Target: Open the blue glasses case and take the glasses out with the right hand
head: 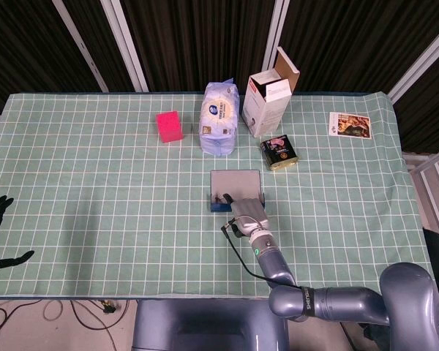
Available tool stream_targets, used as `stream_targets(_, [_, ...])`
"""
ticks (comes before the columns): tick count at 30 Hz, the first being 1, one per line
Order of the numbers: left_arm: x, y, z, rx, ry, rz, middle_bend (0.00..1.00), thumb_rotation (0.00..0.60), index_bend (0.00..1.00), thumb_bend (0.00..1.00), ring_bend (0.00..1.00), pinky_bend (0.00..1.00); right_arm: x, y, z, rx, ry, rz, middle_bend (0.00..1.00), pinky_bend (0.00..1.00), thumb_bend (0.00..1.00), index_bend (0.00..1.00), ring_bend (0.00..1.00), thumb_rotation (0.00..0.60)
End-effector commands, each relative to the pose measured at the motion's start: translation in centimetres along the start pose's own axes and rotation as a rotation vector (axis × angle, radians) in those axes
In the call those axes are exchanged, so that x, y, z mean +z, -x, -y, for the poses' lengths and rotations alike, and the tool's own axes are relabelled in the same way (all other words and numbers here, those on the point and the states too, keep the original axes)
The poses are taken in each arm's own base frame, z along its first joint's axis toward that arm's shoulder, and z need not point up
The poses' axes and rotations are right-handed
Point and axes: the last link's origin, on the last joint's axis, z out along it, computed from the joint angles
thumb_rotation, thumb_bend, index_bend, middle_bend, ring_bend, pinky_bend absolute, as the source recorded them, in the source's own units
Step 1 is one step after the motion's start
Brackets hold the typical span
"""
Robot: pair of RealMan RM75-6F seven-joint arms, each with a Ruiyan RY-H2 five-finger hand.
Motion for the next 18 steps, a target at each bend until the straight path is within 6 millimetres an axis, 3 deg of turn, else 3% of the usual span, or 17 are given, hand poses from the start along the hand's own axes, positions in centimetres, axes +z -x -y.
stream_targets(1, [0.0, 0.0, 0.0, -0.001, -0.001, 0.0, 0.0, 0.6, 0.0, 0.0, 0.0, 0.0, 0.3, 0.7, 0.4, 0.004, -0.001, 0.016, 0.97, 1.0, 0.49, 0.12, 1.0, 0.6])
stream_targets(9, [0.0, 0.1, 0.0, 0.0, -0.001, 0.004, 0.0, 0.6, 0.0, 0.0, 0.0, 0.0, -0.7, 1.0, 1.2, 0.019, -0.035, 0.031, 0.97, 1.0, 0.49, 0.16, 1.0, 0.6])
stream_targets(18, [-0.1, 0.1, -0.1, -0.002, 0.004, 0.006, 0.0, 0.6, 0.0, 0.0, 0.0, 0.0, -4.3, 1.6, 1.7, 0.018, -0.101, 0.105, 0.97, 1.0, 0.5, 0.29, 1.0, 0.6])
